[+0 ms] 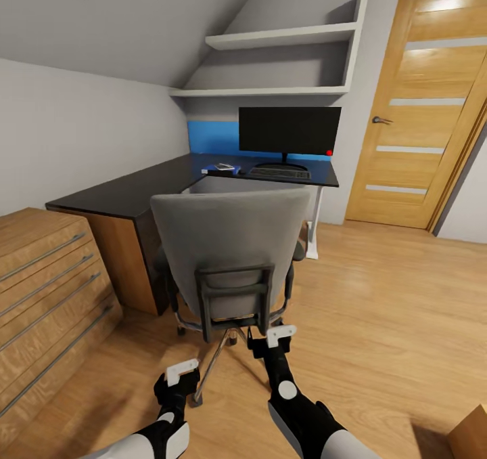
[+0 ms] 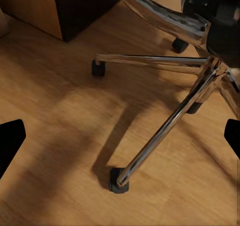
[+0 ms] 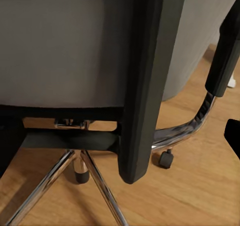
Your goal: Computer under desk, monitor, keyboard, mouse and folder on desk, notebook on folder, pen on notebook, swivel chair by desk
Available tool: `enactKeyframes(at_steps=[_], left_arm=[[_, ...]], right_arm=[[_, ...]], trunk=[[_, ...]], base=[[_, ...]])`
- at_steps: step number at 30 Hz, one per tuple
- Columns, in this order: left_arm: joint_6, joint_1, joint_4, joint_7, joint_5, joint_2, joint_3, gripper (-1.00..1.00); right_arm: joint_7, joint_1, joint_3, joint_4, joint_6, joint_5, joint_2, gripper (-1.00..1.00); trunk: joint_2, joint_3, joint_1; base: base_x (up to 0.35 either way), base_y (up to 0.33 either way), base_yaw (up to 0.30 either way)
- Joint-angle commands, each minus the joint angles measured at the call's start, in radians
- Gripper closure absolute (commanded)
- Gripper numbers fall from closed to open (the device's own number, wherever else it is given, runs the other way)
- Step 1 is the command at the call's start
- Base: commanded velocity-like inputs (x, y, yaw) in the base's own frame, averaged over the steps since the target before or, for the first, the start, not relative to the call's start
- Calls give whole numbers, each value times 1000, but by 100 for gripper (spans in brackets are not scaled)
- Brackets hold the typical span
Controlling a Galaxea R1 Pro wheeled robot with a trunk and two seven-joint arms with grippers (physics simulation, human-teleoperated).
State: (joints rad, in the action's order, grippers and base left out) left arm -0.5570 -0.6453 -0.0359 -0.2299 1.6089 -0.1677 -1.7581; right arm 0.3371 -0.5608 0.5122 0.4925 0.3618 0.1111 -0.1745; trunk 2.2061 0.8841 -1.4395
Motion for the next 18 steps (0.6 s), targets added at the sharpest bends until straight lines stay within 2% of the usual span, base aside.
enactKeyframes(at_steps=[1,7,18], left_arm=[[-2,-1,0,-7,14,-4,-3,-100],[-3,-1,3,-8,47,-7,-4,-100],[-3,-1,4,-11,57,-7,-9,-100]], right_arm=[[5,-1,10,-2,6,10,0,-100],[5,-1,18,-12,6,10,0,-100],[5,-2,19,-17,8,10,0,-100]], trunk=[[0,1,0],[0,1,0],[0,1,0]], base=[[3,-5,0],[1,-1,0],[0,0,0]])
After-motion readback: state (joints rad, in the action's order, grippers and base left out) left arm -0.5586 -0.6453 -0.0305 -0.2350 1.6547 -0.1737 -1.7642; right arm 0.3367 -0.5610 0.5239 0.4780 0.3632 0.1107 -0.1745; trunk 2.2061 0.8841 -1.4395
